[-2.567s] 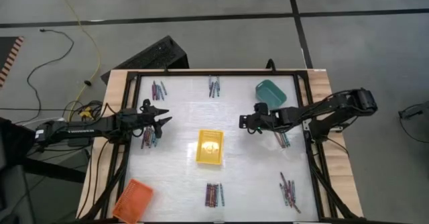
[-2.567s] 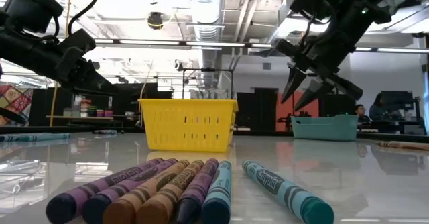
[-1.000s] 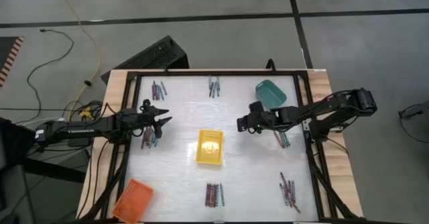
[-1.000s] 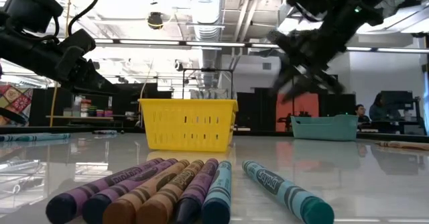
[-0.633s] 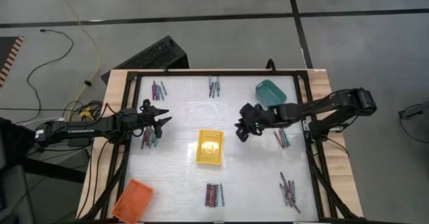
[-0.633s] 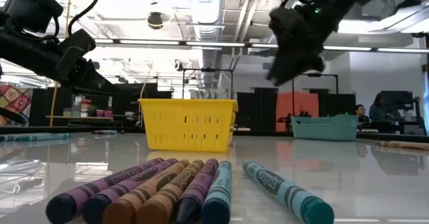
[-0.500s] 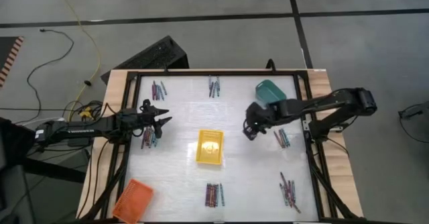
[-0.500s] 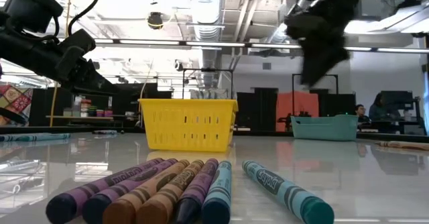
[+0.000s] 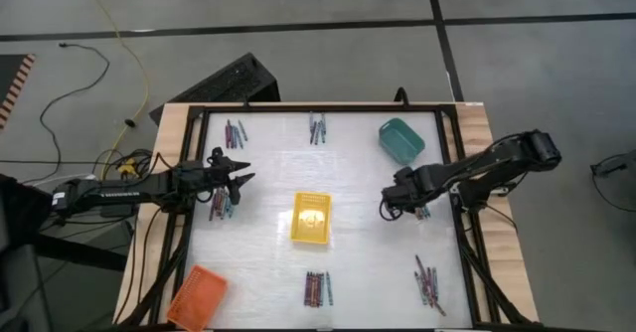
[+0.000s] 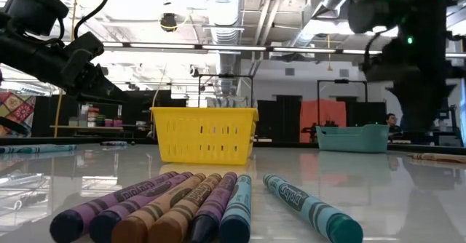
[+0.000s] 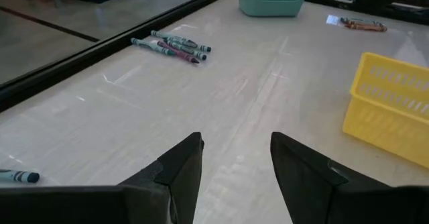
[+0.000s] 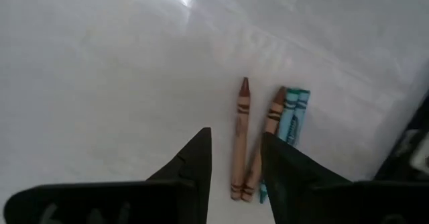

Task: Sort crayons
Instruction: Put the brown crayon into the green bin

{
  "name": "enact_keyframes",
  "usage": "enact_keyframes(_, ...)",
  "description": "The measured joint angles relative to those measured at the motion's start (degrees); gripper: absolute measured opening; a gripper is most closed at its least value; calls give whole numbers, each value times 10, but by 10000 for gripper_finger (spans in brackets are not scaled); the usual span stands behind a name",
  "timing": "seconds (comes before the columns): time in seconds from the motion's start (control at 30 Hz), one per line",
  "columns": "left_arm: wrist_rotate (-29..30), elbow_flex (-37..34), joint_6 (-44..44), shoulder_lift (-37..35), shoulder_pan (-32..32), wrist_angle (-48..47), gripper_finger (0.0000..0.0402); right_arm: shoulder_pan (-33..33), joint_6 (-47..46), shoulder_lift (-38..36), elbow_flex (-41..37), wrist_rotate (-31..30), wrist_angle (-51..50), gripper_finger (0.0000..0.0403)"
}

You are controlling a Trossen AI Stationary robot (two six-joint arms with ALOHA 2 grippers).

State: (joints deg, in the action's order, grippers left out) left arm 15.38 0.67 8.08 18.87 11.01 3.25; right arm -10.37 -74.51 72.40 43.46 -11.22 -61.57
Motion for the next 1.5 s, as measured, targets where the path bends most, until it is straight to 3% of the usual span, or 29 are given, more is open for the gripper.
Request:
enact_keyframes(0.17, 0, 0, 0, 0, 0, 0, 167, -5, -6, 0, -42, 8, 71, 121)
enact_keyframes(0.5, 0, 0, -1, 0, 0, 0, 167, -3, -12, 0, -60, 9, 60, 121)
enact_keyframes(0.8, 0, 0, -3, 0, 0, 0, 167, 0, -5, 0, -98, 20, 133, 117)
enact_keyframes(0.97, 0, 0, -3, 0, 0, 0, 167, 0, -4, 0, -99, 22, 137, 93)
enact_keyframes(1.27, 0, 0, -3, 0, 0, 0, 167, 0, 11, 0, -99, 26, 168, 10)
enact_keyframes(1.5, 0, 0, -3, 0, 0, 0, 167, 1, 49, 1, -42, -8, 182, 3)
